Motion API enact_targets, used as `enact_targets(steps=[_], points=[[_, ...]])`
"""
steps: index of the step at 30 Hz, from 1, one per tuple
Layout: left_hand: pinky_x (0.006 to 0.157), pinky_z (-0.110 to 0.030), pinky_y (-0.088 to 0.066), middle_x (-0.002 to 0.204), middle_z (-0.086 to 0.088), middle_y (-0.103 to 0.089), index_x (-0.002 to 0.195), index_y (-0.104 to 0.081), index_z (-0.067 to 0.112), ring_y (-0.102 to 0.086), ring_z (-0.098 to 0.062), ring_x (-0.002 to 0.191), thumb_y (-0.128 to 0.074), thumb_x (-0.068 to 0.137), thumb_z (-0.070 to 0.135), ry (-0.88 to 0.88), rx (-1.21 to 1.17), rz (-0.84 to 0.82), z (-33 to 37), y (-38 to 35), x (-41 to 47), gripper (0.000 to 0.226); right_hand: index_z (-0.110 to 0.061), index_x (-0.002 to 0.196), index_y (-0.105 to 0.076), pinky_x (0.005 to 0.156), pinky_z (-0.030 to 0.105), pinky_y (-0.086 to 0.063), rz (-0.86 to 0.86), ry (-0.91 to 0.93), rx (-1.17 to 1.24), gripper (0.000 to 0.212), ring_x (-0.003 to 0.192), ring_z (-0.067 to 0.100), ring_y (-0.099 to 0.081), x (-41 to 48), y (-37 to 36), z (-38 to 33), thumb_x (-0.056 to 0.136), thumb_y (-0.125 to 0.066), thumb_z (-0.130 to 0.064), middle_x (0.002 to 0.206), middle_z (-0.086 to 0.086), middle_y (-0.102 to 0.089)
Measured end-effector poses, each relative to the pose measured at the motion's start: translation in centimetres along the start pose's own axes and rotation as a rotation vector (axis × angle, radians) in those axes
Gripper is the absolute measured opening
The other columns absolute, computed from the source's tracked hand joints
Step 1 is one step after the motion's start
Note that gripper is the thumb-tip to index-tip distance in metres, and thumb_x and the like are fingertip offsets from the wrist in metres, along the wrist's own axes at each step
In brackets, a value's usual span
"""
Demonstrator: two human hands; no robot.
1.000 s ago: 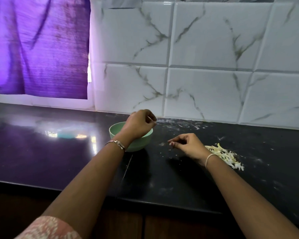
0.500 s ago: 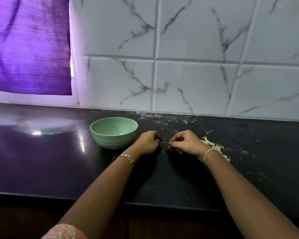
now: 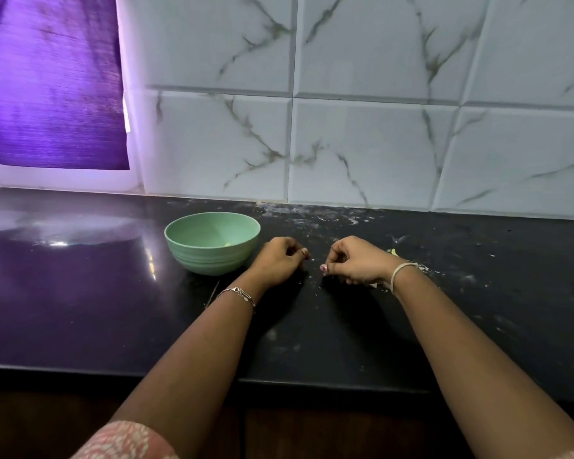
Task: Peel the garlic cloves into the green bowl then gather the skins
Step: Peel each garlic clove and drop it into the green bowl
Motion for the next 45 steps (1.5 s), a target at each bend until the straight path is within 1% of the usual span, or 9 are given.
enact_targets(steps=[6,12,18,22,28,33,38,43,45], points=[[0.051,-0.006,-0.038,0.078,-0.006,-0.069,0.096,-0.068,0.009,-0.053,0.002,0.057,-0.053,0.098,0.018,0.003,-0.01,0.036,0.2,0.2,-0.2,0.017,-0.009,0.085,-0.067,0.051,0.017,-0.043,0.098,0.119,0.227,0.011,0.05,0.001,-0.053,-0.6,4.5,-3.3,0.085,-0.072,-0.019,0.077,0.0,-0.066],[0.057,-0.022,-0.042,0.071,-0.005,-0.064,0.097,-0.058,0.011,-0.053,-0.008,0.054,-0.043,0.101,0.016,0.076,-0.122,0.08,-0.6,0.0,-0.1,0.016,-0.008,0.079,-0.07,0.055,0.017,-0.047,0.287,0.331,0.372,0.007,0.056,0.007,-0.054,-1.5,9.5,-7.0,0.085,-0.073,-0.013,0.073,-0.007,-0.071],[0.056,-0.021,-0.042,0.078,-0.008,-0.064,0.109,-0.049,0.014,-0.055,-0.011,0.059,-0.042,0.101,0.014,0.074,-0.136,0.078,-0.3,-0.1,-0.2,0.01,-0.022,0.066,-0.063,0.07,0.028,-0.049,-0.003,0.118,-0.195,0.022,0.066,0.006,-0.058,0.7,0.2,-2.2,0.084,-0.075,-0.02,0.077,0.002,-0.069],[0.055,-0.019,-0.043,0.069,-0.002,-0.061,0.11,-0.048,0.013,-0.055,-0.009,0.058,-0.042,0.101,0.011,0.092,-0.185,0.059,-0.4,-0.2,-0.3,0.011,-0.018,0.07,-0.067,0.09,0.048,-0.051,0.128,0.213,0.234,0.014,0.083,0.031,-0.065,-0.2,5.1,-4.7,0.08,-0.077,-0.017,0.084,0.016,-0.072],[0.067,-0.028,-0.046,0.069,-0.002,-0.06,0.114,-0.05,0.01,-0.058,-0.018,0.065,-0.044,0.1,0.01,0.097,-0.195,0.064,-0.5,-0.3,-0.3,0.015,-0.016,0.07,-0.063,0.067,0.029,-0.047,-0.085,0.132,-0.092,0.019,0.068,0.011,-0.056,-0.1,-0.9,-2.1,0.085,-0.074,-0.017,0.08,0.013,-0.07],[0.059,-0.025,-0.045,0.066,-0.002,-0.06,0.111,-0.048,0.011,-0.057,-0.014,0.059,-0.043,0.1,0.01,0.095,-0.197,0.054,-0.5,-0.2,-0.4,0.012,-0.009,0.074,-0.063,0.076,0.022,-0.052,0.13,0.287,0.423,0.014,0.075,0.009,-0.062,-0.5,3.6,-4.2,0.086,-0.069,-0.005,0.08,0.012,-0.067],[0.063,-0.026,-0.043,0.075,-0.005,-0.063,0.116,-0.051,0.008,-0.057,-0.018,0.065,-0.045,0.099,0.01,0.098,-0.16,0.069,-0.7,-0.2,-0.2,0.018,-0.023,0.067,-0.056,0.058,0.024,-0.042,-0.108,0.152,-0.208,0.025,0.061,0.006,-0.051,0.7,-1.7,-2.2,0.088,-0.072,-0.021,0.073,0.002,-0.066],[0.073,-0.033,-0.05,0.082,-0.012,-0.065,0.116,-0.051,0.006,-0.063,-0.025,0.075,-0.047,0.097,0.008,0.12,-0.171,0.047,-0.9,-0.4,-0.2,0.02,-0.016,0.072,-0.06,0.065,0.021,-0.047,0.184,0.261,0.216,0.019,0.072,0.011,-0.057,-0.1,4.0,-5.8,0.089,-0.07,-0.018,0.079,0.009,-0.067],[0.081,-0.033,-0.049,0.094,-0.016,-0.065,0.118,-0.053,0.006,-0.063,-0.029,0.088,-0.048,0.091,0.003,0.109,-0.111,0.057,-1.0,-0.2,-0.1,0.027,-0.014,0.073,-0.064,0.068,0.026,-0.046,0.151,0.226,0.003,0.018,0.072,0.012,-0.058,0.2,2.0,-4.7,0.088,-0.071,-0.02,0.081,0.011,-0.069]])
Point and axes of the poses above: each hand's wrist, its own x-axis towards the middle knuckle, its own y-axis out of the back of the hand, z = x × y, the point moved 8 cm from there along x, towards the middle knuckle
